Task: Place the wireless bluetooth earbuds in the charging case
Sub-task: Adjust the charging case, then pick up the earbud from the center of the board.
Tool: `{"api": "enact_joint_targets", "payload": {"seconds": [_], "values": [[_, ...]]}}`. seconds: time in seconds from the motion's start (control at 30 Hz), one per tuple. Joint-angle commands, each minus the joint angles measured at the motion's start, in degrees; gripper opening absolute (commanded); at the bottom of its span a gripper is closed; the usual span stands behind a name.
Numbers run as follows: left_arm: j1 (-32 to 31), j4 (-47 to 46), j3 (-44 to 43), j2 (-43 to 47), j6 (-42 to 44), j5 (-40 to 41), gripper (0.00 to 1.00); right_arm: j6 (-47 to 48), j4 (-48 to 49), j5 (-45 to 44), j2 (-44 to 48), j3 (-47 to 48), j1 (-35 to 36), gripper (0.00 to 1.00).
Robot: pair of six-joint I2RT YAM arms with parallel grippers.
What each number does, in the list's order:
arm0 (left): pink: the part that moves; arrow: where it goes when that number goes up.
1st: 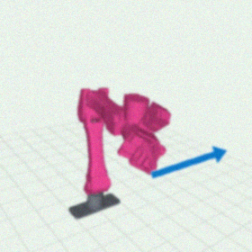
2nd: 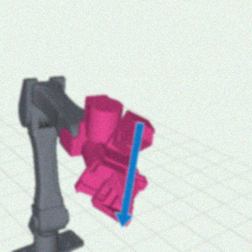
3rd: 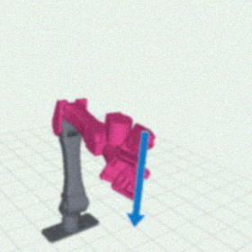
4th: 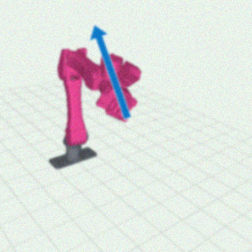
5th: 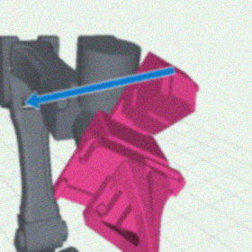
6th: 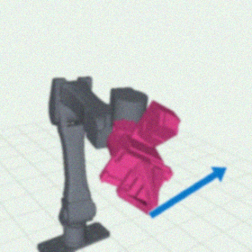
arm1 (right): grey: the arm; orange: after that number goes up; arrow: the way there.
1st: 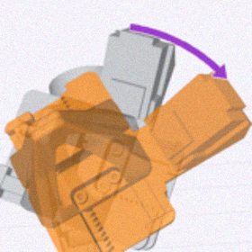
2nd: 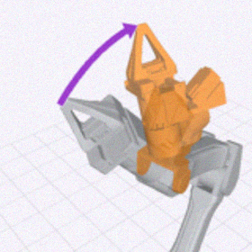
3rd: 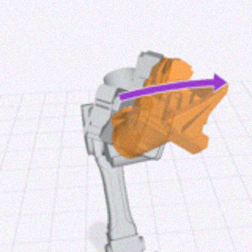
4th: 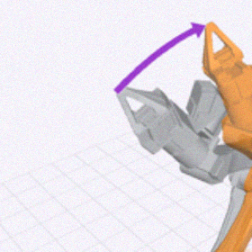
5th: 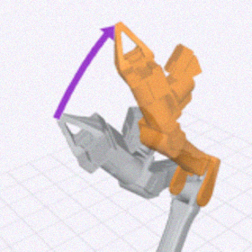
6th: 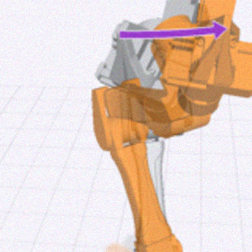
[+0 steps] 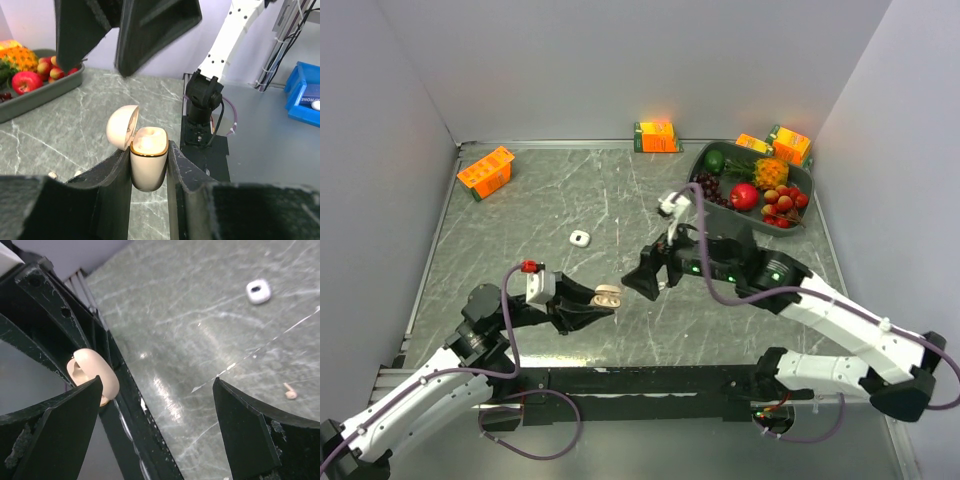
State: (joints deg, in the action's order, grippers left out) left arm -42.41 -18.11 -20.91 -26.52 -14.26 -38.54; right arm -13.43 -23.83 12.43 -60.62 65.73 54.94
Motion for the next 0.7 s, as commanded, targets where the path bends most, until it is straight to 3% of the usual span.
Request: {"api": "enact_joint_targets", "payload": {"seconds": [0.0,0.13,0.2,0.3,0.33,0.43,0.67], "values": [[-0.21,-1.58,-1.42,1.03,0.55,1.19,0.01,-2.03,4.92,-3.03,6.64,-5.69,-3.68,1.0],[-0.3,-0.97,-1.59,0.77,0.81,1.81,0.01,-6.95,6.26,-1.26,5.08,-12.64,-13.6,0.99],[-0.3,-0.61,-1.77,0.6,0.81,1.98,0.01,-7.4,4.86,-3.01,0.36,-12.91,-14.42,0.99],[-0.21,-0.35,-1.68,0.51,0.64,2.42,0.01,-6.26,3.09,-6.36,-6.93,-12.38,-14.51,0.91],[-0.3,-0.26,-1.68,0.51,0.73,2.6,0.01,-5.65,4.4,-7.23,-8.45,-12.65,-14.59,0.82],[-0.3,0.0,-1.51,0.59,0.55,3.04,0.01,-5.64,6.42,-9.25,-14.25,-13.18,-15.03,0.69],[-0.3,0.53,-0.8,1.74,0.2,4.27,0.01,-9.33,9.06,-12.25,-26.46,-10.46,-16.97,0.57]]}}
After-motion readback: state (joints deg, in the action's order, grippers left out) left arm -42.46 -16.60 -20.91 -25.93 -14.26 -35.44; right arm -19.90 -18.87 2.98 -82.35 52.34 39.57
